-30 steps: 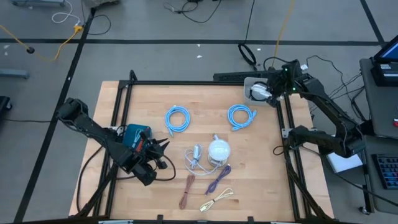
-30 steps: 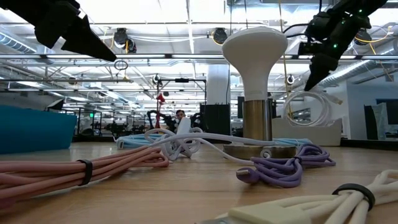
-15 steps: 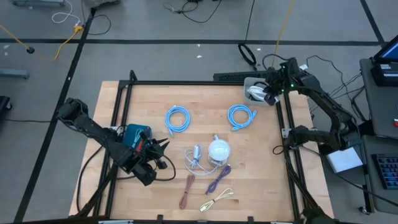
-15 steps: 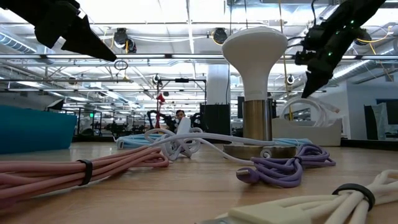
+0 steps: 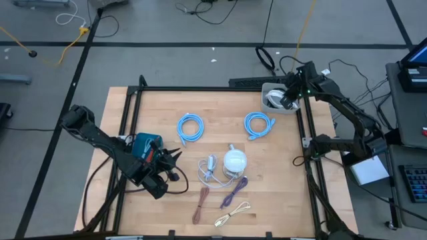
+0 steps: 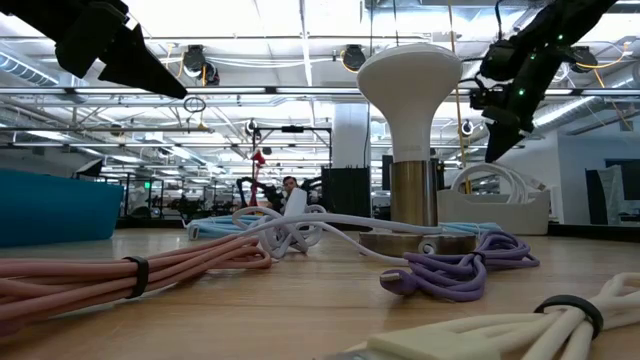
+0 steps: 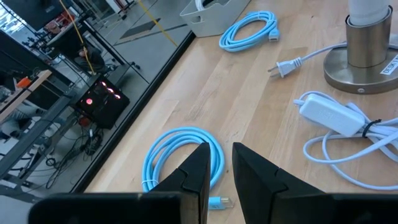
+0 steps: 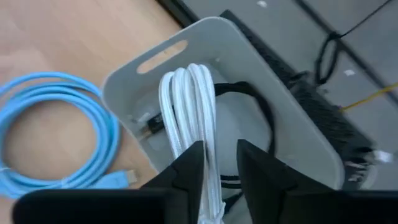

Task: Pick & Place USB Port
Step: Put the white HDMI cable into the gray bin, then put the right blue HDMI cable into the gray bin

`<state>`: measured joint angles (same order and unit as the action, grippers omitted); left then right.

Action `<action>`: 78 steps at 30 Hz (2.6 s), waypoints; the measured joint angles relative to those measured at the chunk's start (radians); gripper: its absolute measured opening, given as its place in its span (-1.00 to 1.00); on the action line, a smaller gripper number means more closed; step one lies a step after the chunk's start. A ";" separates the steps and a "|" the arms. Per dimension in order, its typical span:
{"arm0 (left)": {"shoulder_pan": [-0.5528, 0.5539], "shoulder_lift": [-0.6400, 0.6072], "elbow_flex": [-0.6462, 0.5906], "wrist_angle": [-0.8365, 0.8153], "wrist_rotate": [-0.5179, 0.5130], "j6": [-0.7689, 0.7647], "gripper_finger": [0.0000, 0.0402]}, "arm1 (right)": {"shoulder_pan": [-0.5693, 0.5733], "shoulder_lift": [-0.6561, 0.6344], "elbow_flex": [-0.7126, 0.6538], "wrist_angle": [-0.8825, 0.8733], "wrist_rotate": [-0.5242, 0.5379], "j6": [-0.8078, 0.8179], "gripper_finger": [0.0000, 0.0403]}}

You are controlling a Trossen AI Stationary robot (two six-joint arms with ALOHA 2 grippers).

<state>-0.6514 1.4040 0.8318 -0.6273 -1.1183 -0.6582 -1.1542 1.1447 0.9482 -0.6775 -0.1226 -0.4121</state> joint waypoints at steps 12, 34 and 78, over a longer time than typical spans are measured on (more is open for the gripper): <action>0.000 0.000 0.000 0.001 0.001 -0.005 -0.64 | 0.087 -0.090 0.000 0.014 0.177 0.036 0.09; -0.001 0.000 0.000 0.063 0.019 0.050 -0.64 | 1.025 -0.284 0.000 0.337 -0.318 0.422 -0.33; -0.018 0.000 0.000 0.107 0.028 0.078 -0.64 | 1.127 0.190 -0.228 0.113 0.640 0.341 -0.18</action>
<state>-0.6697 1.4040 0.8314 -0.5201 -1.0904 -0.5800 -0.0275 1.3342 0.7206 -0.5649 0.5176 -0.0707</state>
